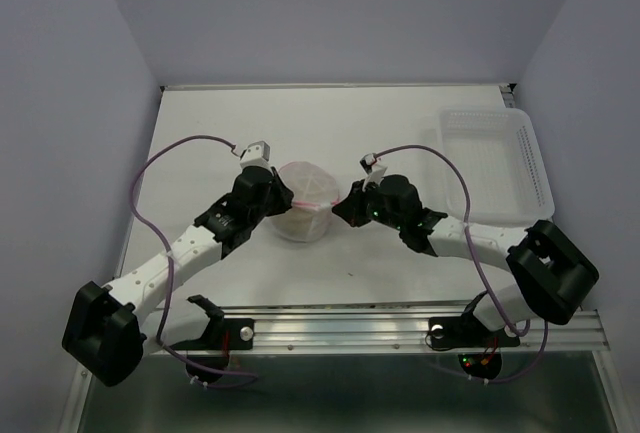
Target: Unzip the laundry bag and remove the bra
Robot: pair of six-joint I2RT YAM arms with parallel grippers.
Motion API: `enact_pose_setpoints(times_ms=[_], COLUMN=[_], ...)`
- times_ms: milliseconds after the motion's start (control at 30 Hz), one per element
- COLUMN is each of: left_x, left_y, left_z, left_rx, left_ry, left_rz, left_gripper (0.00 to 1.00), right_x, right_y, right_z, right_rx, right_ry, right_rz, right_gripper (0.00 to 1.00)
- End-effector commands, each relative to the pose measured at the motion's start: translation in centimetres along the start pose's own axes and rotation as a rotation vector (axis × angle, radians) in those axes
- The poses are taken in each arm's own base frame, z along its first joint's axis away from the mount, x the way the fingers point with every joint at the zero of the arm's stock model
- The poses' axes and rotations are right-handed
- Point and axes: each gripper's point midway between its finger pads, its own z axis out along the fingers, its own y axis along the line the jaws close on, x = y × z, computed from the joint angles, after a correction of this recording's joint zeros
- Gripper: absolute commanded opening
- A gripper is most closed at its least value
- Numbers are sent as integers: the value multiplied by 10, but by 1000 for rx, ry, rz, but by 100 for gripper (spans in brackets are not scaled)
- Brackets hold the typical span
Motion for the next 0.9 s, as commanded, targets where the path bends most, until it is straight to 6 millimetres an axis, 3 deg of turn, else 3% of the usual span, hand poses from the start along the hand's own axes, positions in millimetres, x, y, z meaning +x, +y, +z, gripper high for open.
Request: enact_pose_setpoints(times_ms=[0,133,233,267,333,367,467,567,667,867], left_x=[-10,-26,-42,-48,-56,-59,-64,-59,-39,8], left_y=[49,33,7,-1,-19,-24,-33,-25,-10,-16], left_z=[-5,-1,10,13,19,19,12,-2,-17,-41], left_rx=[-157,-95,-30,-5,42,56,86,64,17,66], left_ry=[-46,-77,-85,-94,-88,-88,-95,-110,-91,-32], left_rz=[114,104,89,81,63,53,-12,-99,-160,-241], left_gripper=[0,0,15,27,41,62,99,99,99,99], right_x=[14,26,41,40,45,45,39,29,18,8], right_y=[-33,-20,0,9,20,24,30,34,36,45], right_z=[-12,-10,-1,3,12,15,28,36,40,45], right_rx=[111,37,-15,-28,-29,-32,-16,-1,21,23], right_ry=[68,114,147,142,141,135,97,52,7,-31], right_rz=[-45,-3,27,26,52,62,117,147,156,171], right_gripper=[1,1,1,1,1,1,1,1,1,1])
